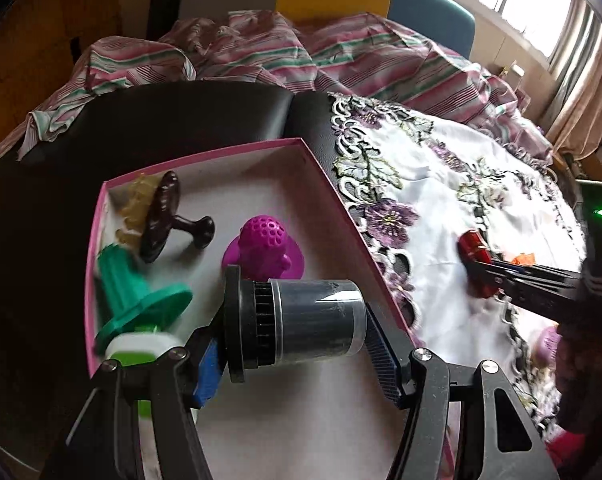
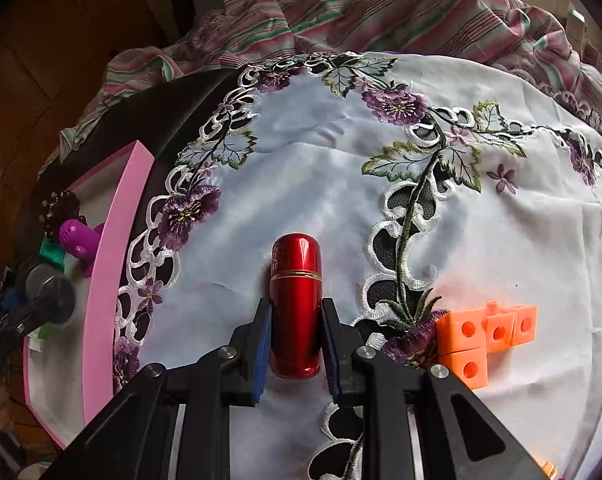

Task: Organize rigid objects
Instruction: 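Carry the black cup into the tray and open the left gripper, then carry the red lipstick into the tray and open the right gripper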

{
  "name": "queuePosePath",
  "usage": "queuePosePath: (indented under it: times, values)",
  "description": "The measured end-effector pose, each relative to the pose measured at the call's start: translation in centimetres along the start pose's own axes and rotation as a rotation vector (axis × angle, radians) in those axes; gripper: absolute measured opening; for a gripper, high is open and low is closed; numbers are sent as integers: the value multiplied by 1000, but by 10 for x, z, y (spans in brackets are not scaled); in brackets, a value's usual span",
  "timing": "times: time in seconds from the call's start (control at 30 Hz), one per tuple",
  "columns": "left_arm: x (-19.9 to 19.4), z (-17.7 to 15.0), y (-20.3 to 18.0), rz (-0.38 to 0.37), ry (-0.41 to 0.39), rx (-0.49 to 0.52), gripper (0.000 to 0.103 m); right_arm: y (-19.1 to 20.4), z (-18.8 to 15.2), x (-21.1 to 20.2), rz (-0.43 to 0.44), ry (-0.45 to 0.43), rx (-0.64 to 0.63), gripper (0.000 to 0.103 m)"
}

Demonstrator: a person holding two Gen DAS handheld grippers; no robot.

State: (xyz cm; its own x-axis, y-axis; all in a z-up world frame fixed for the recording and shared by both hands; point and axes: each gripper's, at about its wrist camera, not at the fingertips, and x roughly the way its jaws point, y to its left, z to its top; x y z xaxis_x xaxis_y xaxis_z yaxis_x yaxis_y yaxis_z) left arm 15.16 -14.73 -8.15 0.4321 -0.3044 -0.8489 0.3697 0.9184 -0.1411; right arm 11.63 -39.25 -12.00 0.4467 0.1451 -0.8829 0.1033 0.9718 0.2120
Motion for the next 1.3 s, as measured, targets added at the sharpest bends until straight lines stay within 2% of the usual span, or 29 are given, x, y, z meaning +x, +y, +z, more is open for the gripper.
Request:
queuePosePath:
  times: [0.2,0.3,0.4,0.53,0.77,0.93,1.1,1.3]
  values:
    - [16,11,-4,11,-13,8,64,1,0,-1,-17,-4,-19,22]
    - [10,13,-2,-19,-30,-18,68,1,0,-1,-23,-7,-22,22]
    - [0,9,-1,-8,-48,-23,70,1,0,-1,-25,-7,-19,22]
    - [-19,-3,2,7,-65,-35,71,0,0,-1,-23,-8,-10,22]
    - [-64,-34,4,91,-131,-22,71,3,-1,-2,-51,-24,-29,22]
    - [-87,-52,12,109,-152,-43,72,6,-2,-2,-70,-35,-53,22]
    - [-100,-64,21,137,-158,-54,72,7,-3,-3,-80,-42,-63,22]
    - [-112,-77,42,165,-169,-116,72,10,-4,-2,-95,-53,-77,22]
